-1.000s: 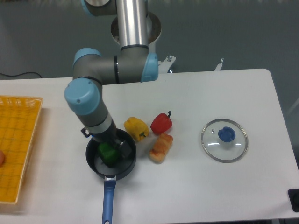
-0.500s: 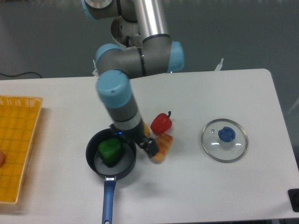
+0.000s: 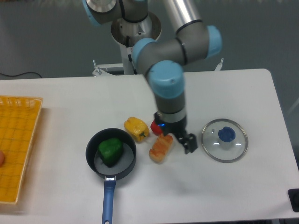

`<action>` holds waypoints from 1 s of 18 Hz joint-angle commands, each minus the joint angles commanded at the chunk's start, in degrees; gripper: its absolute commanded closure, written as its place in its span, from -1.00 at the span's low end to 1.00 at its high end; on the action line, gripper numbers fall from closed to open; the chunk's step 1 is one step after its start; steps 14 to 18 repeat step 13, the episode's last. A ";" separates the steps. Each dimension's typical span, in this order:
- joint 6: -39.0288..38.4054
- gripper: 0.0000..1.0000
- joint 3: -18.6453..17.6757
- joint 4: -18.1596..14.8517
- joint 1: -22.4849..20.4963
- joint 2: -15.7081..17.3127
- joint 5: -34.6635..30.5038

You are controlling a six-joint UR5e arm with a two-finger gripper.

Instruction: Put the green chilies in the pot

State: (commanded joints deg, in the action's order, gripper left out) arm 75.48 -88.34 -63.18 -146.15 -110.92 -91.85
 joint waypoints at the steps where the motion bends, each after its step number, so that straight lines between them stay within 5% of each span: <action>1: 1.93 -1.00 0.27 -1.40 -1.05 0.09 0.17; 7: 8.80 -1.00 1.15 -5.55 -5.28 0.97 2.20; 18: 8.89 -1.00 1.15 -6.86 -6.78 1.41 2.11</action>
